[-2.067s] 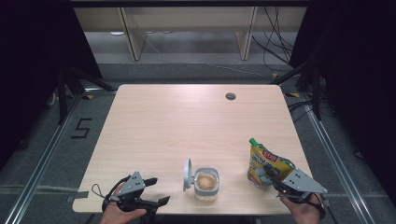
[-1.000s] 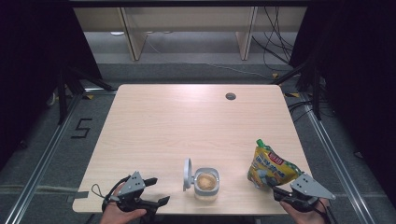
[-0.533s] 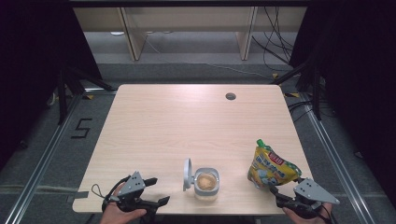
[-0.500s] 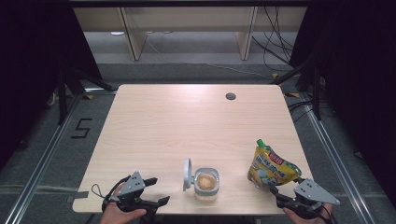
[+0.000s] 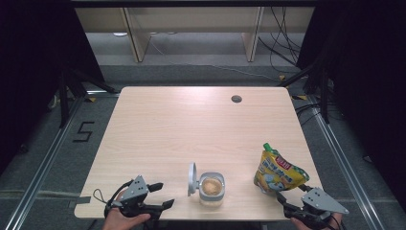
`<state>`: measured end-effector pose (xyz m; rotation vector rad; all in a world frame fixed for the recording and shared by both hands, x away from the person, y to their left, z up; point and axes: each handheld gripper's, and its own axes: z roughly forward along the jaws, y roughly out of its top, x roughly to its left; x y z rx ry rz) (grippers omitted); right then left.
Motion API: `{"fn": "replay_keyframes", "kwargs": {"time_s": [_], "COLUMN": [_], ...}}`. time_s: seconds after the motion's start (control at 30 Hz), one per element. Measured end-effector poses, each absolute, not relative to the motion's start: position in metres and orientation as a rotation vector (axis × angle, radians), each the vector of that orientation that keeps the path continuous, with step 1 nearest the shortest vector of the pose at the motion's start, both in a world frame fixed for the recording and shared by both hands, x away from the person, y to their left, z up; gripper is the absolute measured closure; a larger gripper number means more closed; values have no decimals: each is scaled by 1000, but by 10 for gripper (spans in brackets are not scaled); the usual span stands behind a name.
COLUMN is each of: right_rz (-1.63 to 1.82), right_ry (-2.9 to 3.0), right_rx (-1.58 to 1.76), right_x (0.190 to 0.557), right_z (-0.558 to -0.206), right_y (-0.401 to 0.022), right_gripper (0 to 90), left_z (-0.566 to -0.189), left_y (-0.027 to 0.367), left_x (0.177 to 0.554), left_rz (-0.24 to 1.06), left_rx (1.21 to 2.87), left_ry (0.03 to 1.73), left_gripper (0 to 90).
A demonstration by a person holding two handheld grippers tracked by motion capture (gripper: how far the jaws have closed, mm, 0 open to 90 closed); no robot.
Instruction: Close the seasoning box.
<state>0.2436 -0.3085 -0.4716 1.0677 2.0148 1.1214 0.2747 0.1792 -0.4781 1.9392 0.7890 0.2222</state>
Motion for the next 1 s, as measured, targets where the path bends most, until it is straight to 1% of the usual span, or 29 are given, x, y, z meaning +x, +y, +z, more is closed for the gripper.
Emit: {"fn": "replay_keyframes", "kwargs": {"time_s": [0.07, 0.1, 0.17, 0.27, 0.4, 0.47, 0.5, 0.57, 0.6, 0.7, 0.9, 1.0], "right_rz": [1123, 1119, 1116, 1118, 1125, 1123, 1125, 1111, 1103, 1129, 1107, 1122], "right_ry": [2008, 2007, 2001, 2009, 2019, 2016, 2016, 2007, 2006, 2021, 2007, 2020], "right_rx": [1066, 1065, 1077, 1129, 1070, 1085, 1083, 1117, 1064, 1113, 1122, 1130], "right_x": [243, 243, 241, 237, 238, 237, 237, 234, 237, 235, 231, 230], "right_z": [-472, -472, -472, -472, -473, -473, -473, -473, -474, -475, -475, -477], "right_y": [-308, -308, -308, -307, -309, -309, -309, -309, -312, -311, -313, -313], "right_gripper": [287, 287, 287, 286, 282, 279, 272, 266, 265, 260, 243, 234], "left_z": [-475, -474, -471, -469, -464, -462, -460, -458, -457, -454, -447, -444], "left_y": [181, 179, 178, 175, 173, 170, 170, 166, 163, 157, 148, 148], "left_x": [275, 274, 272, 271, 271, 271, 272, 272, 272, 274, 274, 275], "left_rz": [248, 245, 255, 283, 291, 295, 316, 306, 310, 313, 296, 310], "left_rx": [1969, 1948, 1959, 1952, 1968, 1958, 1980, 1969, 1972, 1978, 1976, 1993], "left_ry": [781, 784, 774, 772, 763, 769, 742, 743, 749, 708, 696, 667], "left_gripper": [454, 517, 616, 738, 819, 851, 865, 881, 886, 889, 890, 890]}}
